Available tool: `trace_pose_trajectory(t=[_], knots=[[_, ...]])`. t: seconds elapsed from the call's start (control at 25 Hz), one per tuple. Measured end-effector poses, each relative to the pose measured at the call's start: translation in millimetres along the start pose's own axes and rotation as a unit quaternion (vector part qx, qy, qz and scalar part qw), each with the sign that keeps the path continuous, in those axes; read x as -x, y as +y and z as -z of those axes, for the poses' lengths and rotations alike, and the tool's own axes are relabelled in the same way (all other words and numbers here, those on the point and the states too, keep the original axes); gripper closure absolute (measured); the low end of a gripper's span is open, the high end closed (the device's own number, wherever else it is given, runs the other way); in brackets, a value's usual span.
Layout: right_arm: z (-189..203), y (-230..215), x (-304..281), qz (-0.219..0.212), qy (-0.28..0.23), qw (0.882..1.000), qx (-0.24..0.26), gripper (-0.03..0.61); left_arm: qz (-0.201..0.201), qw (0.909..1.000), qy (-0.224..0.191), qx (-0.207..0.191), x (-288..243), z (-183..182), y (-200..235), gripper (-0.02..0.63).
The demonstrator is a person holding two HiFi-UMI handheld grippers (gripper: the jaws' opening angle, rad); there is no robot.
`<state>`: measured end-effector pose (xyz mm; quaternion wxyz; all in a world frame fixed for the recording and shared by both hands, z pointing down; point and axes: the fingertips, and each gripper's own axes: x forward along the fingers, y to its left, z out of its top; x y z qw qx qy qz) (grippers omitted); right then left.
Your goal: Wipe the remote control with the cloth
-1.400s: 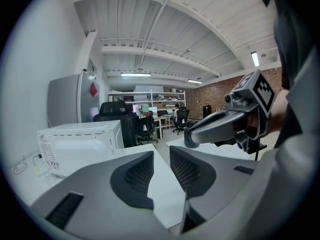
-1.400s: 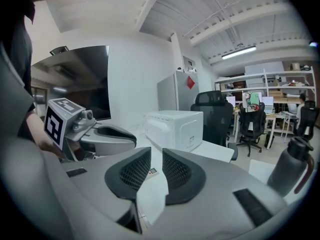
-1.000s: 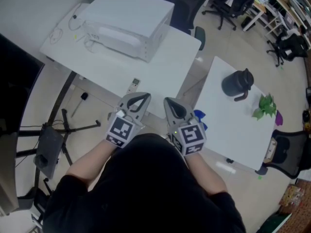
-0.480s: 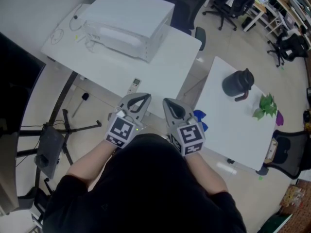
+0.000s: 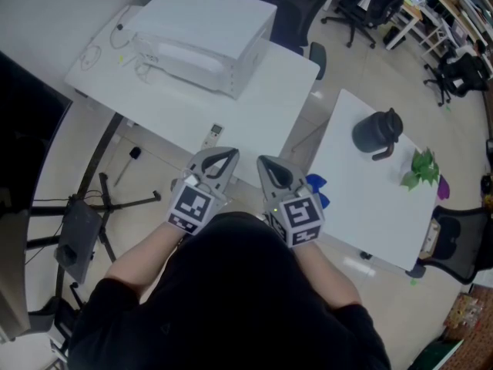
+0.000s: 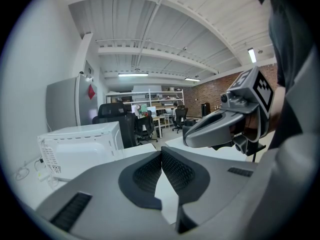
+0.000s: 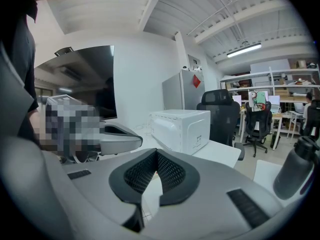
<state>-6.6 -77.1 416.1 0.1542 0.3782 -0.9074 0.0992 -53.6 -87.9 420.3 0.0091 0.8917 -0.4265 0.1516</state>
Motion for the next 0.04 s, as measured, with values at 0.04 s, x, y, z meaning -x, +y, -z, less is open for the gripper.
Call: trace_pose_trajectory(t=[0.04], knots=[[-0.6,0.4,0.2,0.0,0.0,1.0,-0.001,0.571,-0.002,1.0,0.0,0.005,0.3,-0.5,-0.1,0.612]])
